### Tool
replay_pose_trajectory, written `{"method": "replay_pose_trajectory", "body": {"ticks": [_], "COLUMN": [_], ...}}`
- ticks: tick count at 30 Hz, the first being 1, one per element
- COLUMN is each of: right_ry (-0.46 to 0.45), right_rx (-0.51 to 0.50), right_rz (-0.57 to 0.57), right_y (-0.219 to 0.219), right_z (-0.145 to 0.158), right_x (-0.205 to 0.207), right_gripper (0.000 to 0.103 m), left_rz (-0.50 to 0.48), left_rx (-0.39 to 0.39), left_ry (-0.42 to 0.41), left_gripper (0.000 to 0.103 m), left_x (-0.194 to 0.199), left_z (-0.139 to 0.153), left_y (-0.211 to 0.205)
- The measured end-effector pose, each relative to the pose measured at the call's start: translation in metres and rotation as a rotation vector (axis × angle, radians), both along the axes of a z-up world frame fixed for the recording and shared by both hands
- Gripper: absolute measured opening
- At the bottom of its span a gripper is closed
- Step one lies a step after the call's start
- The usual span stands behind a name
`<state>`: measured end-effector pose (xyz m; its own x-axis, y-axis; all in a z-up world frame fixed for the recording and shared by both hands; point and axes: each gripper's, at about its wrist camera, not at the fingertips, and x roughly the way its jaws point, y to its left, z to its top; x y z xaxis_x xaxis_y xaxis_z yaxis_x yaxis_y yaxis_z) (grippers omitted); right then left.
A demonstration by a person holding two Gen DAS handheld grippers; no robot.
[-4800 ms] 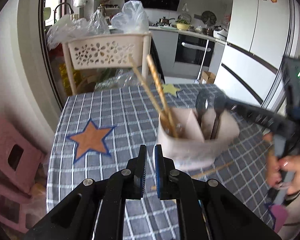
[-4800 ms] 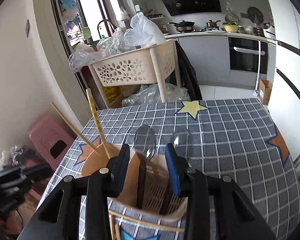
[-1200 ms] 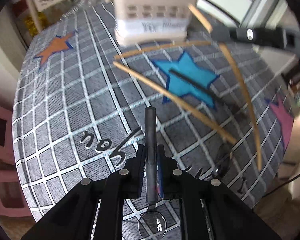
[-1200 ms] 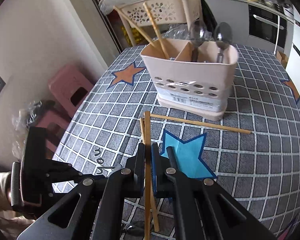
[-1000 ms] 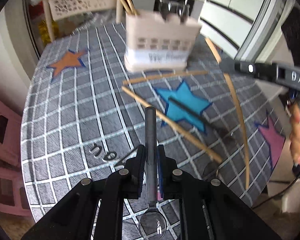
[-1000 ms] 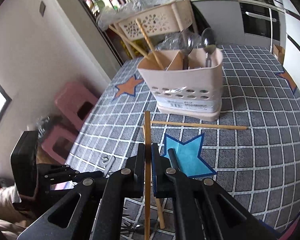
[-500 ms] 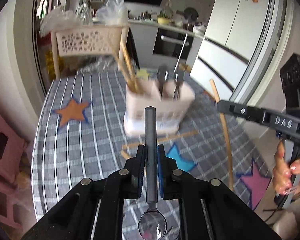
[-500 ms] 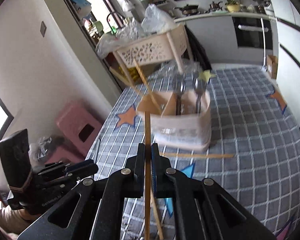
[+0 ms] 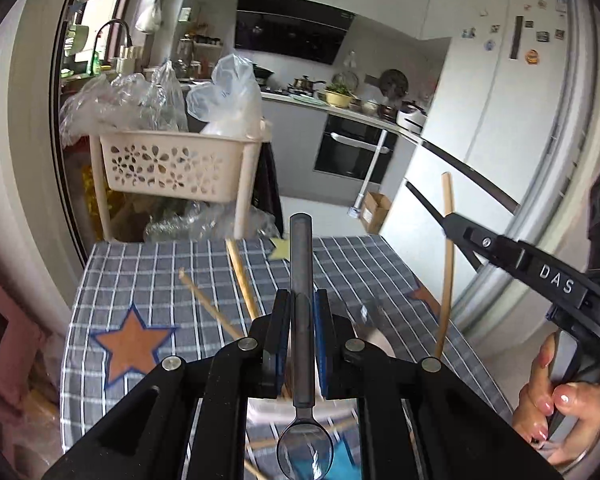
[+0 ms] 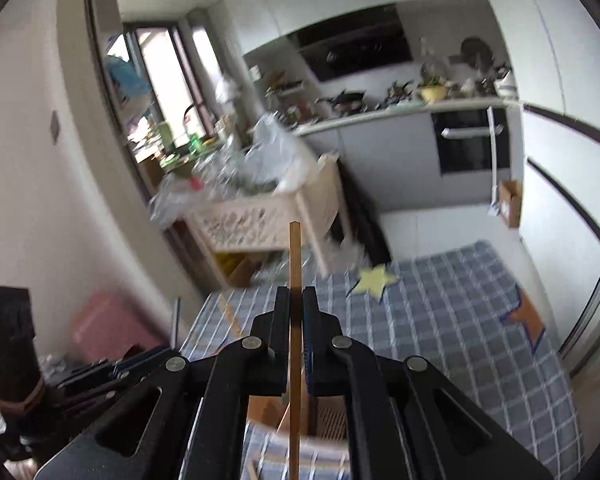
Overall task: Organize utensils
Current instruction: 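Lift chopstick and black-handled spoon up over the pink holder with both tools, then lower both utensils into the pink holder and open both tools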
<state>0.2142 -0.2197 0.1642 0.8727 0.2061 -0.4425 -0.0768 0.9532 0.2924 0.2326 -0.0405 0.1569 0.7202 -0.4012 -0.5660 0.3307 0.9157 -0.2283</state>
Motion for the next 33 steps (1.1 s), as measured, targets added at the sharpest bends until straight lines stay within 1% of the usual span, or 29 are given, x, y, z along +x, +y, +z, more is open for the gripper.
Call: {"method": "replay_pose_trajectory", "body": {"ticks": [4, 9, 13, 15, 19, 23, 25, 29, 33], "right_ry": [-0.051, -0.124, -0.146, -0.142, -0.148, -0.156, -0.149, -0.146, -0.144], "right_rx": [-0.038, -0.076, -0.103, -0.1, -0.115, -0.15, -0.154, -0.178, -0.187], "right_rz": [-0.089, -0.123, -0.118, -0.112, -0.09, -0.062, -0.058, -0.047, -0.023], "right_y": [-0.002, -0.001, 0.001, 0.002, 0.006, 0.014, 0.014, 0.017, 0.016], "right_z": [0.007, 0.01, -0.005, -0.018, -0.038, -0.062, -0.073, -0.084, -0.081], "right_x": [0.028, 0.047, 0.061, 0.066, 0.066, 0.057, 0.05, 0.035, 0.028], "right_gripper": [0.006, 0.006, 0.006, 0.006, 0.006, 0.006, 0.006, 0.006, 0.006], "left_rz": [0.028, 0.057, 0.082, 0.096, 0.112, 0.135, 0.14, 0.133, 0.125], "left_rx": [-0.007, -0.008, 0.015, 0.039, 0.055, 0.068, 0.089, 0.151, 0.184], "left_ry": [-0.021, -0.055, -0.068, -0.094, -0.136, -0.163, -0.177, -0.189, -0.183], "left_gripper": [0.044, 0.044, 0.044, 0.044, 0.044, 0.044, 0.044, 0.044, 0.044], "left_x": [0.026, 0.048, 0.054, 0.054, 0.048, 0.04, 0.034, 0.023, 0.013], "left_z": [-0.001, -0.013, -0.028, -0.038, -0.056, -0.074, -0.083, -0.097, -0.102], "left_y": [-0.008, -0.022, -0.032, -0.037, -0.042, -0.04, -0.039, -0.04, -0.039]}}
